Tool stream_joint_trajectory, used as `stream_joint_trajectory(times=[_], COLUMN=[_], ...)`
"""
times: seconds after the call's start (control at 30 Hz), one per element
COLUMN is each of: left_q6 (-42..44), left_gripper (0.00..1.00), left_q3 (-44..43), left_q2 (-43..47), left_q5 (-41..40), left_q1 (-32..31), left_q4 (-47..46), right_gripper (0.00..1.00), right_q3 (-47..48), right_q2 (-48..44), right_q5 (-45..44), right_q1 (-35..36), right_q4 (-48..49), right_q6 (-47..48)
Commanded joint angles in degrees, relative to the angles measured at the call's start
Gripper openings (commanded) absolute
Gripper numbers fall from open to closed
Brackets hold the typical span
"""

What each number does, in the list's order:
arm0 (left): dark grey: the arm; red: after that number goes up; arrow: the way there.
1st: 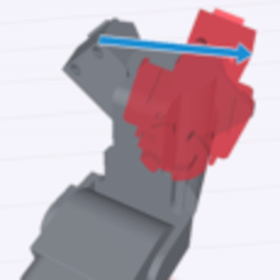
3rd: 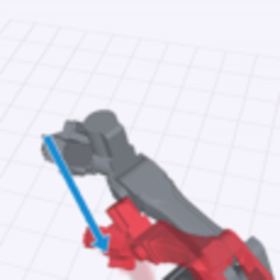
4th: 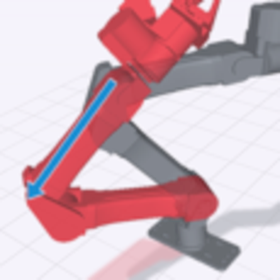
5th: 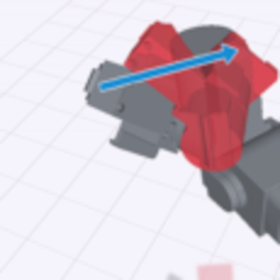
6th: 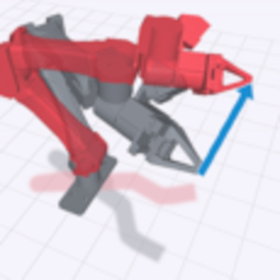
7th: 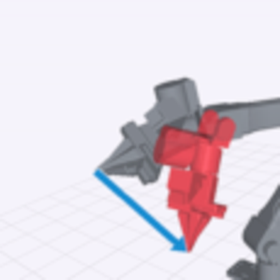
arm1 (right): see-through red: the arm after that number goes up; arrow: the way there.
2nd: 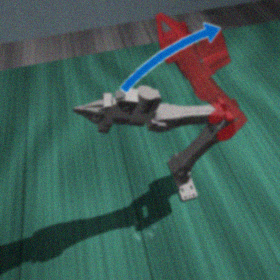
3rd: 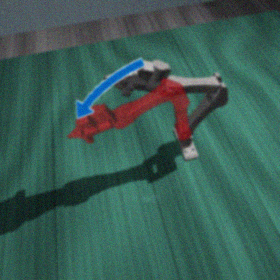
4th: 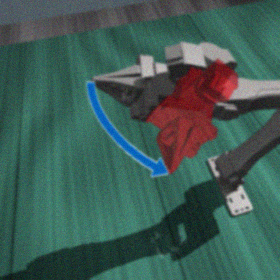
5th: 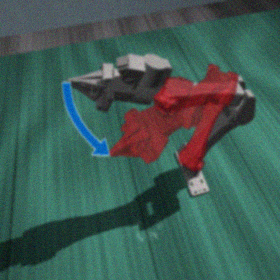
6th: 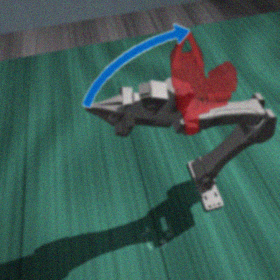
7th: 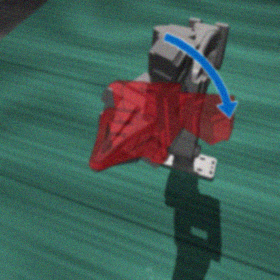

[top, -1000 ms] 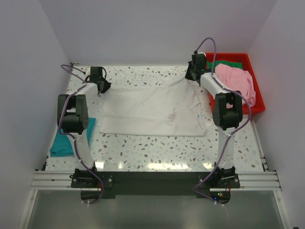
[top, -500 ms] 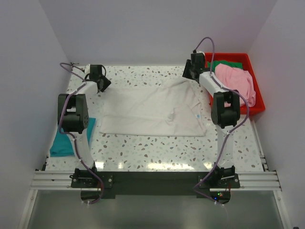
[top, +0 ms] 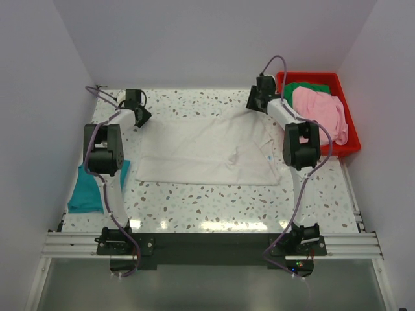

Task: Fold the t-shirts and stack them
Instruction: Fold the tshirt

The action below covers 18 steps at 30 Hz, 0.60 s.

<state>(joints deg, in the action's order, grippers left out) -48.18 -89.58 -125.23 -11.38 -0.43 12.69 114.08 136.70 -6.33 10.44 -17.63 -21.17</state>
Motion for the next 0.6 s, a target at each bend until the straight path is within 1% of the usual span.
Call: stream_joint_trajectory(times=[0.0,0.13,0.23,0.37,0.4,0.47,0.5,0.53,0.57], left_q6=[1.5,1.8,2.0,2.3,2.4,2.6,2.7,2.7,2.9], left_gripper=[0.39,0.38,0.35,0.27,0.22,0.15,0.13,0.10,0.06], left_q3=[-1.8,-2.1,-2.3,-2.5,-2.5,-2.7,-2.7,-2.8,-2.9], left_q2=[-1.2,-1.5,-1.9,-2.3,-2.4,-2.4,-2.4,-2.3,-2.2], left_q5=[-1.4,-1.7,-1.6,-1.3,-1.1,-0.5,-0.3,0.1,0.4], left_q1=[0.4,0.4,0.4,0.4,0.4,0.4,0.4,0.4,0.4], left_q4=[0.3,0.2,0.2,0.0,0.1,-0.6,-0.8,-1.0,-1.9], right_gripper=[0.44,0.43,0.40,0.25,0.19,0.14,0.09,0.07,0.05], right_q3=[3.2,4.7,5.4,5.6,5.6,5.9,6.1,6.4,6.5], right_q2=[1.6,3.1,4.0,4.1,4.0,3.8,3.7,3.7,3.5], right_q5=[-0.1,0.3,0.4,0.4,0.3,0.3,0.4,0.4,0.5], right_q1=[-0.2,-0.3,-0.2,-0.2,-0.2,-0.2,-0.2,-0.2,-0.2], right_q4=[0.3,0.1,0.1,0.1,0.1,0.1,0.1,0.0,0.0], right_q6=[0.3,0.0,-0.3,-0.4,-0.5,-0.5,-0.4,-0.5,-0.4])
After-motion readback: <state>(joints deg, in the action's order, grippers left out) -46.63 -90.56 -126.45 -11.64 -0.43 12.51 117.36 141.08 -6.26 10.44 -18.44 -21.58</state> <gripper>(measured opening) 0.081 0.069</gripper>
